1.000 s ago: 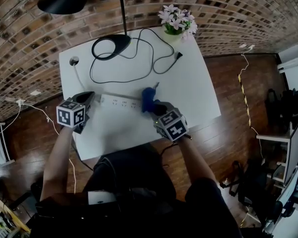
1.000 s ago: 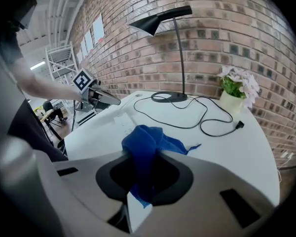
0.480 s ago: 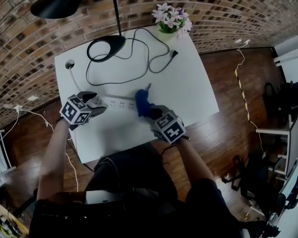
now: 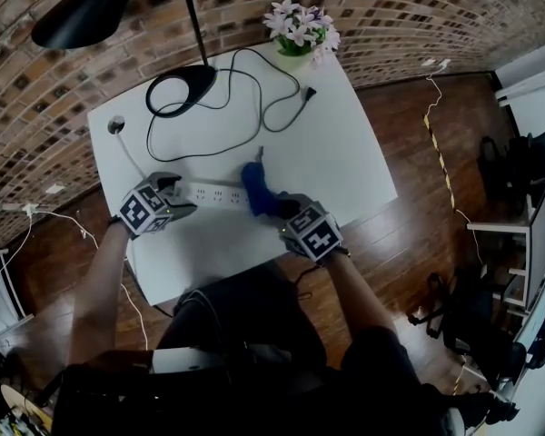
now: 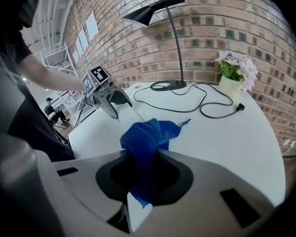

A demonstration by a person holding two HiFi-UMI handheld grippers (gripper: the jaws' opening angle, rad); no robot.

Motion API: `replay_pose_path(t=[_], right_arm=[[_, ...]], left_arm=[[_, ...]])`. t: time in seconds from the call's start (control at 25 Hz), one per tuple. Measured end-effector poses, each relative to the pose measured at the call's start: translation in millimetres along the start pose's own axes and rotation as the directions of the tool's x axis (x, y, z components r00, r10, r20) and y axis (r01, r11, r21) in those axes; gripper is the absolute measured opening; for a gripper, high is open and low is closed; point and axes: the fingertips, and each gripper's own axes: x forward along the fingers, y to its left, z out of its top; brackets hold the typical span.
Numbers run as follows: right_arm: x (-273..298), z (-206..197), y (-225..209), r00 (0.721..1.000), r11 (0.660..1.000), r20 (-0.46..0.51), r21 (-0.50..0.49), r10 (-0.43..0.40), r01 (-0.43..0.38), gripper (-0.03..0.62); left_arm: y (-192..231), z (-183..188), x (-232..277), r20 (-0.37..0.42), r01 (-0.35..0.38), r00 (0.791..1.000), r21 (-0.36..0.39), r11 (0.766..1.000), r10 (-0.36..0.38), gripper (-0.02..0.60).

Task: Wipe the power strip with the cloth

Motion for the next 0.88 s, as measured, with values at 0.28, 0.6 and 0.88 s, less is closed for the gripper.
replay_pose_path(t=[0.28, 0.6, 0.88], right_arm=[[-2.8, 29.5, -18.4, 0.995, 0.999, 0.099, 0.041, -0.031, 0.027, 0.055], [13.7, 85.5, 0.4, 0.984, 0.982, 0.179, -0.191, 0.019, 0.015, 0.055], [65.4, 102.1, 47.6, 0.994, 0.843, 0.021, -0.532, 0.11, -0.082, 0.057]], left_arm=[[6.7, 0.4, -7.9, 0.13, -0.268, 0.955, -0.007, 0.963, 0.266, 0.354], [10.3, -6.3, -19.6, 0.179, -0.566, 0.821, 0.145, 0.811, 0.541, 0.345], [4.2, -4.0, -29.3, 0.172, -0.589, 0.808, 0.229, 0.775, 0.564, 0.325]])
